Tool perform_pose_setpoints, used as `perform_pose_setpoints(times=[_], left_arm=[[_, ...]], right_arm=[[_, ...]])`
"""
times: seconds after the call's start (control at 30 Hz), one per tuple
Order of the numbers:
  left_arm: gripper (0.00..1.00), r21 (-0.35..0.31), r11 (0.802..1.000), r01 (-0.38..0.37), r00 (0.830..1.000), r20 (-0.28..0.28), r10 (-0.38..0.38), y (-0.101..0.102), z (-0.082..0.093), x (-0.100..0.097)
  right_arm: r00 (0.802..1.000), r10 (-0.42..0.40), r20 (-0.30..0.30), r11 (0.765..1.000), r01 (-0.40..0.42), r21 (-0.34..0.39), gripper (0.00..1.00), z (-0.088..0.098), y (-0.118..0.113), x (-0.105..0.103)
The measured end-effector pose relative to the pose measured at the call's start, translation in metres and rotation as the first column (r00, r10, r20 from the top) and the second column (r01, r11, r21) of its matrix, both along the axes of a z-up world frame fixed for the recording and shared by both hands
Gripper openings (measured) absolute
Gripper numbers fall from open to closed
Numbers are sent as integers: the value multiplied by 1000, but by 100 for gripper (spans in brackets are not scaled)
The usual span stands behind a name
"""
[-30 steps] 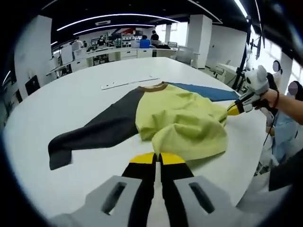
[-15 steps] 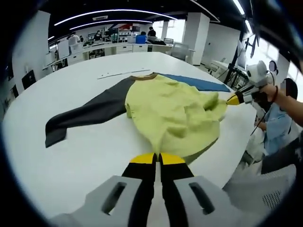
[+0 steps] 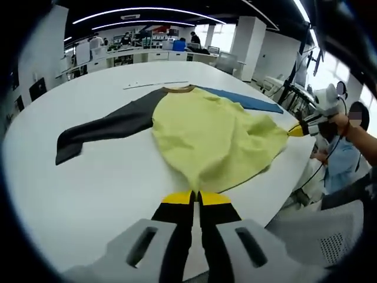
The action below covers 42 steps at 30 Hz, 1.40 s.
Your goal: Fold the garment on the visible template until the final outline fits inside the template.
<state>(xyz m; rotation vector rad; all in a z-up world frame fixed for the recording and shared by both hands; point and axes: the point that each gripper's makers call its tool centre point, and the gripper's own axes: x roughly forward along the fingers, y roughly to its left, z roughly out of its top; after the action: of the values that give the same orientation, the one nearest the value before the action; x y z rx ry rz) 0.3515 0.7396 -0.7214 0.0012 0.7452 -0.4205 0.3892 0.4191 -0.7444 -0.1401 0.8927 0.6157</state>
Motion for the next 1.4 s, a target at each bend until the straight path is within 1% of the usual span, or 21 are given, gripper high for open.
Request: perform_pose_setpoints(times=[0.17,0.27,0.43,0.63,0.77,0.87,1.0,1.13,1.2,1.3,1.4], left_arm=[[0,23,1000,3,1000,-10,-3,4,-3,-8],[0,45,999,7,999,-34,-5,8,-9,-15],[0,41,999,11,997,-74,-8,10,-18,-25],[0,82,996,19,991,-136,-8,15,-31,-37],[0,92,996,-1,987,-163,16,19,-37,-41],[0,88,996,-14,984,-178,30,21,-40,-42],[0,91,996,-2,981,-194,19,19,-44,-46],[0,101,995,4,980,-196,15,19,-45,-47],[0,103,995,5,980,-200,16,19,-46,-47],[0,94,995,-14,977,-209,34,20,-48,-46],[1,94,995,-16,975,-218,36,21,-49,-48]], right_arm=[[1000,-24,-15,1000,24,-8,0,-5,-7,-11],[999,-43,-23,999,43,-12,0,-7,-12,-17],[998,-61,-32,997,60,-42,0,-12,-21,-24],[996,-73,-54,997,71,-37,0,-17,-19,-35],[994,-76,-78,996,73,-43,0,-24,-18,-43],[991,-87,-100,996,83,-44,0,-26,-19,-48],[989,-102,-105,994,97,-46,0,-28,-21,-48],[990,-96,-107,994,91,-54,0,-29,-20,-49],[991,-79,-105,995,72,-69,0,-31,-20,-49],[988,-100,-118,994,93,-65,0,-32,-20,-49],[987,-105,-125,993,98,-66,0,-33,-21,-49]])
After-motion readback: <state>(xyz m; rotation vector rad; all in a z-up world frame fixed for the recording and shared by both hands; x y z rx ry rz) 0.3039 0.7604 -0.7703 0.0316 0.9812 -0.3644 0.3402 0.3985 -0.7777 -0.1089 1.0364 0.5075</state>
